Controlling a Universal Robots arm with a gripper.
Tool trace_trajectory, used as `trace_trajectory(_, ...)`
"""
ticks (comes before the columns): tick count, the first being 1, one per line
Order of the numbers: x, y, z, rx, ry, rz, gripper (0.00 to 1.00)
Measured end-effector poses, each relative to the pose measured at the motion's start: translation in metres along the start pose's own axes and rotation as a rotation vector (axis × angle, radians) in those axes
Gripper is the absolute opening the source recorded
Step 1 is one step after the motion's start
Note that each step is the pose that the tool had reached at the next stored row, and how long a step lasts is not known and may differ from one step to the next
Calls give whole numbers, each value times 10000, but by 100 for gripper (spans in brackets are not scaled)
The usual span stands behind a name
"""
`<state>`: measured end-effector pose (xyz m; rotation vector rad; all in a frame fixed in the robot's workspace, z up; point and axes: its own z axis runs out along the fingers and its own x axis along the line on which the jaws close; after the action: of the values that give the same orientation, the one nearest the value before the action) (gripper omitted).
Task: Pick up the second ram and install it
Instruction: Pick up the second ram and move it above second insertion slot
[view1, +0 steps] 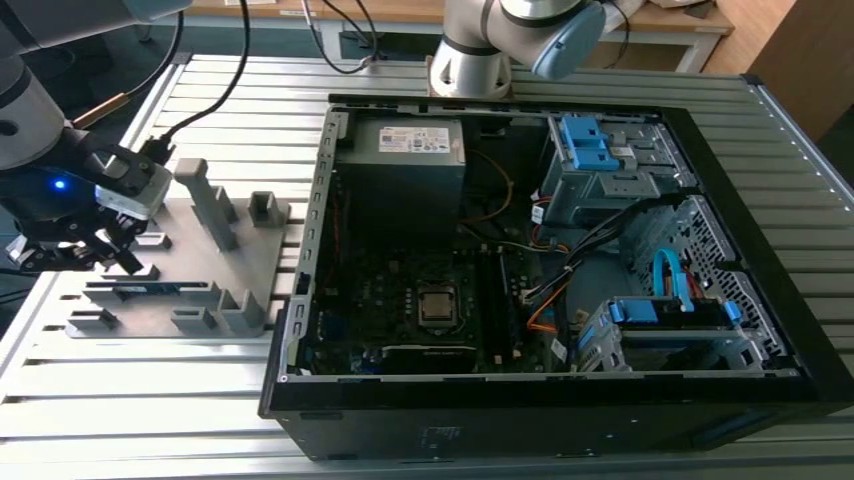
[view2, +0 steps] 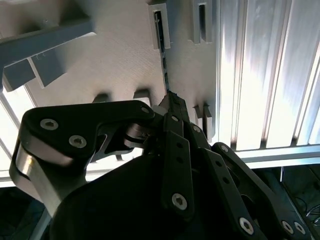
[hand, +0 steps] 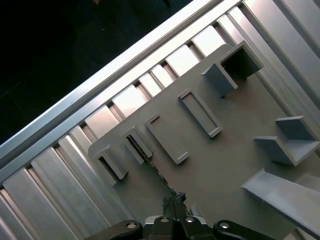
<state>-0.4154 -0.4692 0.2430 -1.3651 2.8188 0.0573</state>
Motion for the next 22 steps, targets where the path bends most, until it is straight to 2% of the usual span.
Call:
trace_trajectory(6,0,0,0,-6,7,-251,10)
trace_trajectory(22,0,0,0,-34,41,-1424,10)
